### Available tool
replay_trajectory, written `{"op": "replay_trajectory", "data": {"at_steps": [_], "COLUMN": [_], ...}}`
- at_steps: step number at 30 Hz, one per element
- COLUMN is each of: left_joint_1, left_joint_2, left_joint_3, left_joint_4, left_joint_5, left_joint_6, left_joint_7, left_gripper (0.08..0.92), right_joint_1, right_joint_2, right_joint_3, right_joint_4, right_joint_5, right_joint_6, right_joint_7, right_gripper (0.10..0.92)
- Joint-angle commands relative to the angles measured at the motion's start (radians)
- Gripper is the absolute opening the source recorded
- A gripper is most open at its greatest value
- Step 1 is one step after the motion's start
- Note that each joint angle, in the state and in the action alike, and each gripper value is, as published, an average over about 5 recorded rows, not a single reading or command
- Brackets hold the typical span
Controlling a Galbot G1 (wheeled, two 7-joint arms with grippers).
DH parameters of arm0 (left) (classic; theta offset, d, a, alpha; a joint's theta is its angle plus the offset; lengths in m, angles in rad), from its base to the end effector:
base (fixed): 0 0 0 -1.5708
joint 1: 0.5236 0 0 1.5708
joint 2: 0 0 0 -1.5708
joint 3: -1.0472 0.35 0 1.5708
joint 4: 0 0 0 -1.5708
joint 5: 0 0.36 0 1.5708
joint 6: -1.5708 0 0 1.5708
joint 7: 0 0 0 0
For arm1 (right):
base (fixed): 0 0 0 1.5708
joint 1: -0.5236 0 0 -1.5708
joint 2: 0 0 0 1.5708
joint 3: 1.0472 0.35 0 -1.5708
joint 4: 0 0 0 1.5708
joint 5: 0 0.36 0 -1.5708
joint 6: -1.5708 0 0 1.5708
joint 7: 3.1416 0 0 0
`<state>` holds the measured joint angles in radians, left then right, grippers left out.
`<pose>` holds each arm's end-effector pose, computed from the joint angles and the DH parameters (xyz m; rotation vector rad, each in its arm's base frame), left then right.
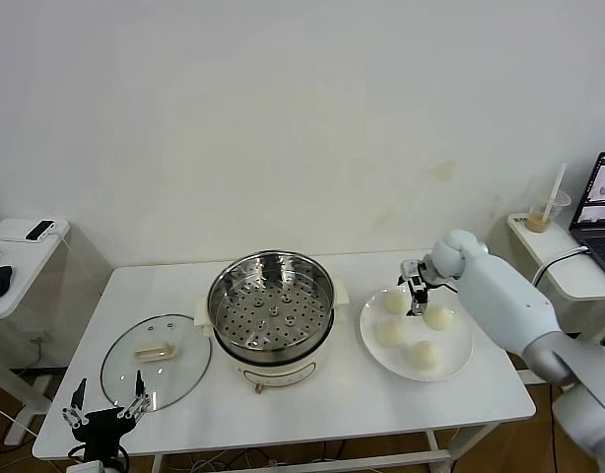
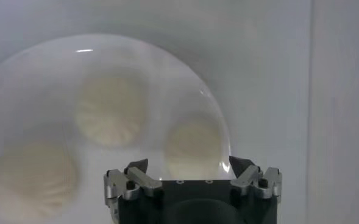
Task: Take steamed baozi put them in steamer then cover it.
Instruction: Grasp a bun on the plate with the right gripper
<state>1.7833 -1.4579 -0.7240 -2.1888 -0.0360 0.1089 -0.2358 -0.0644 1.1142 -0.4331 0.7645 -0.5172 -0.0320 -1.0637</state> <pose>0.1232 0.0740 -0.2923 0.4873 -2.8955 -0.2900 0.6098 -0.0861 -0.2340 1.2031 -1.4533 1.5171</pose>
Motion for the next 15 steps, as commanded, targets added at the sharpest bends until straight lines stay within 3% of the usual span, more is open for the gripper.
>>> {"op": "replay_trajectory", "data": {"at_steps": [1, 15], "left_joint_1": [0.000, -0.003], "left_joint_2": [0.000, 0.001], "left_joint_3": [-0.002, -0.004], "left_joint_4": [0.001, 0.000], "left_joint_5": [0.000, 0.000], "left_joint_6": [-0.001, -0.004], "left_joint_7": [-0.001, 0.000], "left_gripper": [0.823, 0.823], "right_joint_1": [0.014, 0.010], "right_joint_2": [0.047, 0.073], "right_joint_3": [-0.008, 0.009], "right_joint_4": [-0.073, -0.129], "right_joint_5": [-0.041, -0.060], "right_joint_6": [0.002, 0.000], "right_joint_7": [0.001, 0.029], "right_gripper": [0.823, 0.714]}}
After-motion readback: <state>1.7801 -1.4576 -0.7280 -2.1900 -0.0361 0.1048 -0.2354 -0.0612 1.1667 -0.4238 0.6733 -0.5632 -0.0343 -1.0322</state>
